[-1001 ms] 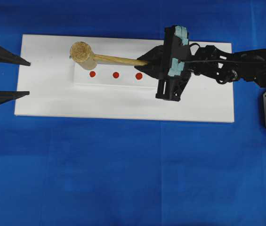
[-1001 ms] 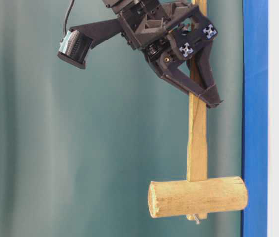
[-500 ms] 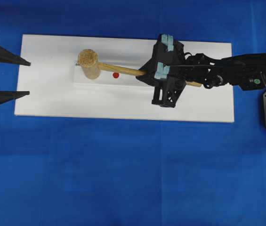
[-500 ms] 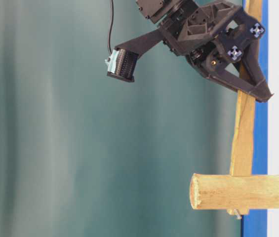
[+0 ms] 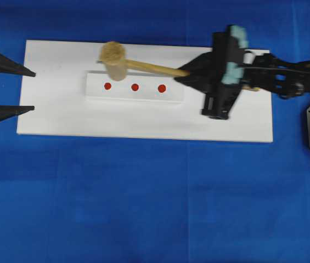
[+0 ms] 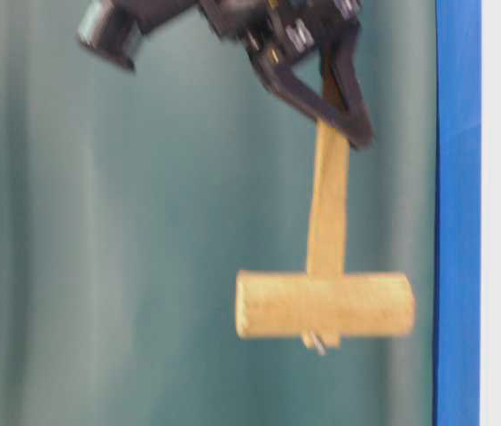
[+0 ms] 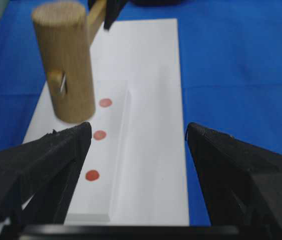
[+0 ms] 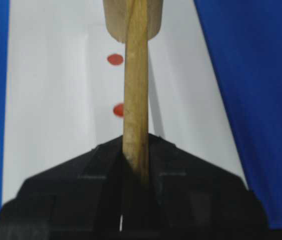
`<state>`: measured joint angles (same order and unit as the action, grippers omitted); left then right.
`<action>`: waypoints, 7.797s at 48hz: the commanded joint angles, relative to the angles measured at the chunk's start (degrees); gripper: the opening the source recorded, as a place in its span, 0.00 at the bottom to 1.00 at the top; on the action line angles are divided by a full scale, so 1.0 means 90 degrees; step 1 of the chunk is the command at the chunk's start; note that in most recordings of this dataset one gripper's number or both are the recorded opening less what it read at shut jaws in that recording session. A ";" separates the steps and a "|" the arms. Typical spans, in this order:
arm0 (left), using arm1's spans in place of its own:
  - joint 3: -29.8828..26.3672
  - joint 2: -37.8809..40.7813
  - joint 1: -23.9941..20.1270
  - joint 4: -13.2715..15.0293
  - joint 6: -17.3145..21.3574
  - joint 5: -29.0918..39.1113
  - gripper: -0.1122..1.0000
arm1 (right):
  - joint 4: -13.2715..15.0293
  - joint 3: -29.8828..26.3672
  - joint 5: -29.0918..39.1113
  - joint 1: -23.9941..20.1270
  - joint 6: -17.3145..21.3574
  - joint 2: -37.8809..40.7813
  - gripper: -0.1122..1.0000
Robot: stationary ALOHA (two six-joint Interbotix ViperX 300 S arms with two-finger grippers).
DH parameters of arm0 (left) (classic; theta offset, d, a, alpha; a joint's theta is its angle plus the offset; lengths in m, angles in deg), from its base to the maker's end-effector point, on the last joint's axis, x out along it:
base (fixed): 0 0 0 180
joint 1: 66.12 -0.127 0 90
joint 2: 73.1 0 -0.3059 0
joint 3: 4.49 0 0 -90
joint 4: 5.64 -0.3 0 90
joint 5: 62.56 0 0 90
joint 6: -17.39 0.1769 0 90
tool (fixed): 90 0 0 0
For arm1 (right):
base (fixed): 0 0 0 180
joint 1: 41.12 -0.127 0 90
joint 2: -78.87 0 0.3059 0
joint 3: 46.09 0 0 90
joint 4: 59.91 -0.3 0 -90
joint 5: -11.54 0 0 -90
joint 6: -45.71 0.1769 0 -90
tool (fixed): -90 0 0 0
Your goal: Hit the mark with a hammer.
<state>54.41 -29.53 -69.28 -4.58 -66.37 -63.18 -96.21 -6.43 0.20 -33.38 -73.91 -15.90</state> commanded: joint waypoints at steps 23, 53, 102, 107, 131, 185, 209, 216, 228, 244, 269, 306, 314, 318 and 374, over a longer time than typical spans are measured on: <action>-0.0068 0.0059 -0.0010 0.0010 -0.0010 -0.0059 0.77 | -0.0107 0.0234 -0.0117 -0.0029 0.0098 0.0029 0.12; -0.0068 0.0059 -0.0010 0.0000 -0.0029 -0.0029 0.77 | -0.0322 0.0586 -0.0137 -0.0068 0.0225 -0.0420 0.12; -0.0068 0.0039 -0.0010 0.0010 -0.0029 -0.0068 0.77 | -0.0625 0.1436 0.0156 -0.0068 0.0322 -0.0195 0.12; -0.0068 0.0049 -0.0010 0.0010 -0.0029 -0.0068 0.77 | -0.0625 0.1416 0.0137 -0.0068 0.0283 -0.0293 0.12; -0.0078 0.0020 -0.0010 0.0010 -0.0029 -0.0068 0.77 | -0.0293 0.1309 0.0225 -0.0068 0.0166 -0.2041 0.12; -0.0078 0.0049 0.0000 0.0010 -0.0029 -0.0068 0.77 | -0.0059 -0.1240 0.0508 -0.0273 0.0166 0.0732 0.12; -0.0049 0.0518 -0.0195 0.0010 -0.0117 -0.1016 0.81 | 0.0078 -0.1426 0.0527 -0.0352 0.0166 0.0908 0.12; -0.0078 0.1191 -0.0244 0.0010 -0.0322 -0.1631 0.89 | 0.0137 -0.1426 0.0518 -0.0352 0.0166 0.0898 0.12; -0.0430 0.2480 -0.0273 0.0010 -0.0586 -0.2578 0.95 | 0.0137 -0.1426 0.0518 -0.0352 0.0166 0.0908 0.12; -0.1260 0.3740 -0.0557 0.0010 -0.0586 -0.2676 0.95 | 0.0137 -0.1426 0.0518 -0.0391 0.0166 0.0908 0.12; -0.1426 0.3887 -0.0391 0.0000 -0.0527 -0.2568 0.69 | 0.0166 -0.1426 0.0498 -0.0400 0.0166 0.0908 0.12; -0.1445 0.3896 -0.0342 0.0020 -0.0859 -0.2441 0.52 | 0.0166 -0.1406 0.0508 -0.0400 0.0186 0.0908 0.43; -0.1436 0.3867 -0.0342 0.0020 -0.1406 -0.2363 0.52 | 0.0205 -0.1396 0.0498 -0.0400 0.0156 0.0908 0.86; -0.1445 0.3867 -0.0342 0.0020 -0.1660 -0.2266 0.52 | 0.0352 -0.1396 0.0459 -0.0400 0.0146 0.0889 0.93; -0.1621 0.3867 -0.0322 0.0010 -0.8770 -0.1084 0.52 | 0.1563 -0.1748 0.0361 -0.0439 0.0117 0.1611 0.91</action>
<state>41.85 6.16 -72.62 -4.32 -145.21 -72.58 -82.32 -20.31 3.98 -37.25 -72.85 -1.84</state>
